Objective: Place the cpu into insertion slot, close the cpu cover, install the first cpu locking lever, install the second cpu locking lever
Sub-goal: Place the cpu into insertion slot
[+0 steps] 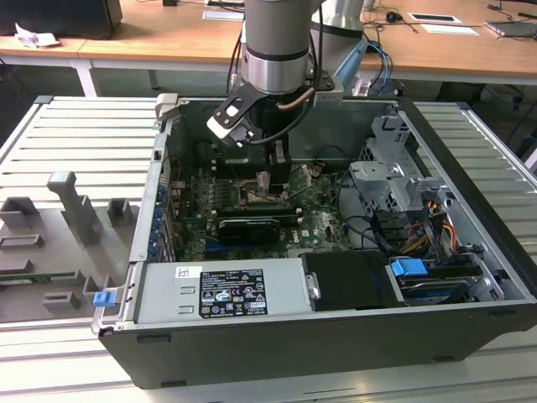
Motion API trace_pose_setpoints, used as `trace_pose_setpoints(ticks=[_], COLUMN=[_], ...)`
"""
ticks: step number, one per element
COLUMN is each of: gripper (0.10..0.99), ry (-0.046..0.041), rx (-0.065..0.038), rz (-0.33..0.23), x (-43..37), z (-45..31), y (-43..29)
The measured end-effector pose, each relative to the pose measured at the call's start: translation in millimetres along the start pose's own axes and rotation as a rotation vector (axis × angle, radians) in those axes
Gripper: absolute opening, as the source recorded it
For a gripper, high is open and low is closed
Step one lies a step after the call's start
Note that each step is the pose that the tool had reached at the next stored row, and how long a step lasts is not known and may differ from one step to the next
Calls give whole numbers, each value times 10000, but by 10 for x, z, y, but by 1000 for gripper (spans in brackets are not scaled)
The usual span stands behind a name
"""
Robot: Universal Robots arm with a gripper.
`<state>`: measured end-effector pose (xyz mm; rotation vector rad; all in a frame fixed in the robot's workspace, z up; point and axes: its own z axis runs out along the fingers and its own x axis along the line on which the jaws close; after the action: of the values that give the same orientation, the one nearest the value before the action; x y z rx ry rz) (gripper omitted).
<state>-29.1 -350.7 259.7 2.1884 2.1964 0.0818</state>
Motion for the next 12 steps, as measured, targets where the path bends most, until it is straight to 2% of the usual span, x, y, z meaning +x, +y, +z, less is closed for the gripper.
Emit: trace_pose_setpoints(ticks=[4, 8, 12], gripper=[533, 533, 533], ry=[-3, 54, 56], rx=[0, -1, 0], rz=[46, 50, 53], x=[15, 32, 42], z=[32, 54, 70], y=[-2, -5, -9])
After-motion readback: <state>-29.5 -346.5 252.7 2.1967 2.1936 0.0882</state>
